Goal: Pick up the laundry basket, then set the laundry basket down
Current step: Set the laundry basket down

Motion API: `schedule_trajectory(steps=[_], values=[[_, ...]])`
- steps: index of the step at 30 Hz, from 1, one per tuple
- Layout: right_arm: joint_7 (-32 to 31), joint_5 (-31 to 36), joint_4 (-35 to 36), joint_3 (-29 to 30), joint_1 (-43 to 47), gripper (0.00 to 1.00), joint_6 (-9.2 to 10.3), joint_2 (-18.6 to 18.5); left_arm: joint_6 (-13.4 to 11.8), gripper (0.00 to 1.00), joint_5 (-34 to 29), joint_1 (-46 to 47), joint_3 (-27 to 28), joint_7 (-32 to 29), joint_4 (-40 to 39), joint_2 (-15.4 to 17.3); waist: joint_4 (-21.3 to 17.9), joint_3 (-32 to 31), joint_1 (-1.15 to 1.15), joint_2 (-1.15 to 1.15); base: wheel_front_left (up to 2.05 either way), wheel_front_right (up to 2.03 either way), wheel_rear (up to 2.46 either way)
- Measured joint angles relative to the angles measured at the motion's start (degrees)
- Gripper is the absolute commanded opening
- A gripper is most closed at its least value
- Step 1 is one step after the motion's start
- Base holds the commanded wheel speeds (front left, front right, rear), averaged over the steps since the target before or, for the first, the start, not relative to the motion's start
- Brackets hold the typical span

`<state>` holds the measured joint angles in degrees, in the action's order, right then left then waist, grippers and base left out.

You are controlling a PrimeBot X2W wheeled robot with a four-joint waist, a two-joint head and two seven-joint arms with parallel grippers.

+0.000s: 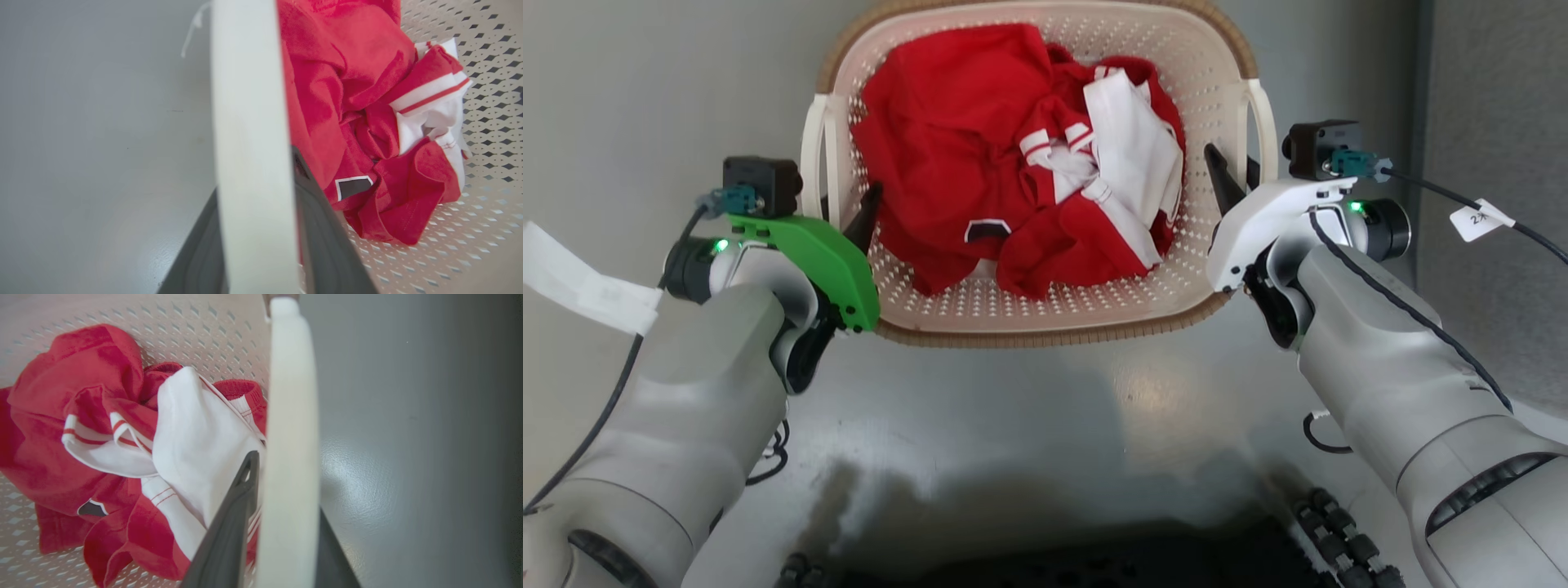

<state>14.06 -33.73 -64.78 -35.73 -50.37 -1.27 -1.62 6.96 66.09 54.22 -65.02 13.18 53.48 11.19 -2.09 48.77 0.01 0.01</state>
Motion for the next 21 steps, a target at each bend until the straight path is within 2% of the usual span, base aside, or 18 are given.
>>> schedule_trajectory(steps=[9, 21], values=[[0.53, 0.13, -0.03, 0.47, -0.83, 0.0, 0.85, -0.14, -0.18, 0.0, -0.57, 1.27, -0.91, 0.52, -0.2, -0.02, 0.49, 5.26, 0.0, 0.0, 0.0, 0.0, 0.0], [0.54, 0.54, 0.38, 1.69, -0.87, 0.0, 1.71, -0.2, -0.46, 0.0, -1.3, 1.88, -1.92, 1.07, -0.32, -0.09, 0.91, 7.27, 0.0, 0.0, 0.0, 0.0, 0.0]])
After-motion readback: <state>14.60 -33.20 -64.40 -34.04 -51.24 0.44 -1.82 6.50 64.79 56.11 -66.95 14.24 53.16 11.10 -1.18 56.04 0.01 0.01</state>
